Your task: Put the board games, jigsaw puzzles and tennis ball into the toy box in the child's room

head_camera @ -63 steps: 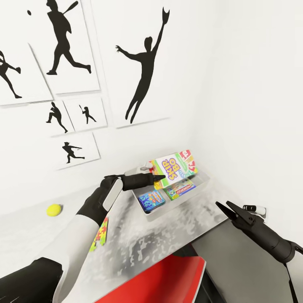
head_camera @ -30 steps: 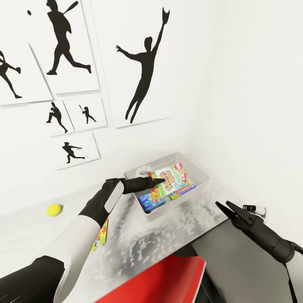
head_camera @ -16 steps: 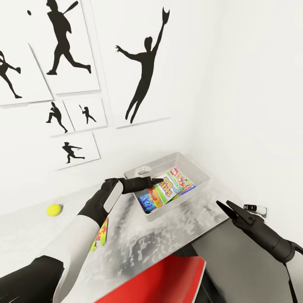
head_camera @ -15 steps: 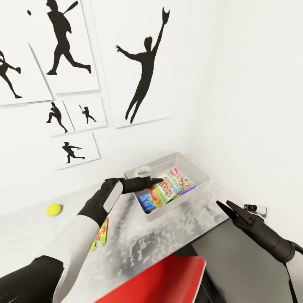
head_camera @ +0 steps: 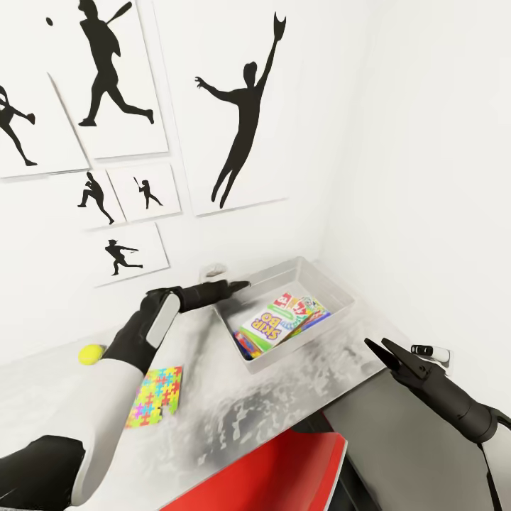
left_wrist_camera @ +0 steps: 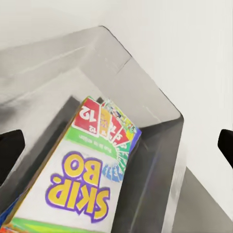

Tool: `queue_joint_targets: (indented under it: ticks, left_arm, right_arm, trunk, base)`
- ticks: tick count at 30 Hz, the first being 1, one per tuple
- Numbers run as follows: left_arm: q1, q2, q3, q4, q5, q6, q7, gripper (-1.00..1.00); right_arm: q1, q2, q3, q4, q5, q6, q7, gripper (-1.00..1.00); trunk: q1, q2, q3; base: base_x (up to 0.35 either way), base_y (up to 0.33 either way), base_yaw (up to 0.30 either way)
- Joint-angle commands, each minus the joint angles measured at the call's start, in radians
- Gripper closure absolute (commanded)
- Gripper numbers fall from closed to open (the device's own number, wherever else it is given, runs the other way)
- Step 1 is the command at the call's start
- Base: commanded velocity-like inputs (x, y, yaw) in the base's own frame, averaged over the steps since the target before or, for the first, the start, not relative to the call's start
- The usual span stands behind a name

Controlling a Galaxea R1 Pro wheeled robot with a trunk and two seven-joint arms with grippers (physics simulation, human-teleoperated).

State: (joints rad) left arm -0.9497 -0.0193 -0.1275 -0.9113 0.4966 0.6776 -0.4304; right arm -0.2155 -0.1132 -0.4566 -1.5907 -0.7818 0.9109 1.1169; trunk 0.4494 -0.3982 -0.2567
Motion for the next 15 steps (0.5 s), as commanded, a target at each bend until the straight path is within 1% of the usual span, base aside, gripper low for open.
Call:
queue_joint_targets:
  ticks: [1, 4, 5, 7, 8, 9, 11, 13, 14, 15]
  left_arm:
    - [0.000, 0.006, 0.004, -0.014, 0.005, 0.017, -0.001, -1.00]
    - [0.000, 0.034, 0.011, -0.060, 0.009, 0.061, -0.007, -1.00]
    - [0.000, 0.040, 0.013, -0.071, 0.010, 0.070, -0.008, -1.00]
    - [0.001, 0.063, 0.031, -0.125, 0.012, 0.119, -0.018, -1.00]
    - [0.001, 0.069, 0.039, -0.140, 0.013, 0.135, -0.023, -1.00]
    - [0.002, 0.077, 0.058, -0.169, 0.013, 0.167, -0.036, -1.00]
    - [0.005, 0.091, 0.112, -0.222, 0.013, 0.238, -0.085, -1.00]
    - [0.007, 0.103, 0.145, -0.243, 0.013, 0.275, -0.119, -1.00]
    - [0.009, 0.121, 0.176, -0.261, 0.012, 0.307, -0.157, -1.00]
    - [0.010, 0.133, 0.189, -0.268, 0.012, 0.320, -0.178, -1.00]
  right_arm:
    - [-0.001, 0.000, -0.001, 0.000, -0.002, 0.005, 0.001, -1.00]
    - [-0.001, 0.000, 0.000, 0.000, -0.002, 0.004, 0.001, -1.00]
    - [-0.001, 0.001, 0.000, 0.000, -0.001, 0.004, 0.001, -1.00]
    - [-0.001, 0.000, 0.000, 0.000, -0.001, 0.005, 0.001, -1.00]
    - [-0.001, 0.000, 0.000, 0.000, -0.001, 0.005, 0.001, -1.00]
    - [-0.001, 0.000, 0.000, 0.000, -0.001, 0.005, 0.001, -1.00]
    - [-0.001, 0.000, -0.001, 0.000, -0.001, 0.005, 0.001, -1.00]
    - [-0.001, 0.000, -0.001, 0.000, -0.001, 0.005, 0.001, -1.00]
    - [-0.001, 0.000, -0.001, 0.000, -0.001, 0.005, 0.001, -1.00]
    - [-0.001, 0.000, -0.001, 0.000, -0.001, 0.005, 0.001, -1.00]
  trunk:
    - [0.001, -0.002, -0.002]
    - [0.001, -0.002, -0.002]
    - [0.001, -0.002, -0.002]
    - [0.001, -0.002, -0.002]
    - [0.001, -0.002, -0.002]
    - [0.001, -0.002, -0.002]
    - [0.001, -0.002, -0.002]
    - [0.001, -0.002, -0.002]
    - [0.001, -0.002, -0.002]
    - [0.001, -0.002, -0.002]
  base:
    - [0.000, 0.000, 0.000]
    - [0.000, 0.000, 0.000]
    - [0.000, 0.000, 0.000]
    - [0.000, 0.000, 0.000]
    - [0.000, 0.000, 0.000]
    - [0.000, 0.000, 0.000]
    - [0.000, 0.000, 0.000]
    - [0.000, 0.000, 0.000]
    - [0.000, 0.000, 0.000]
    - [0.000, 0.000, 0.000]
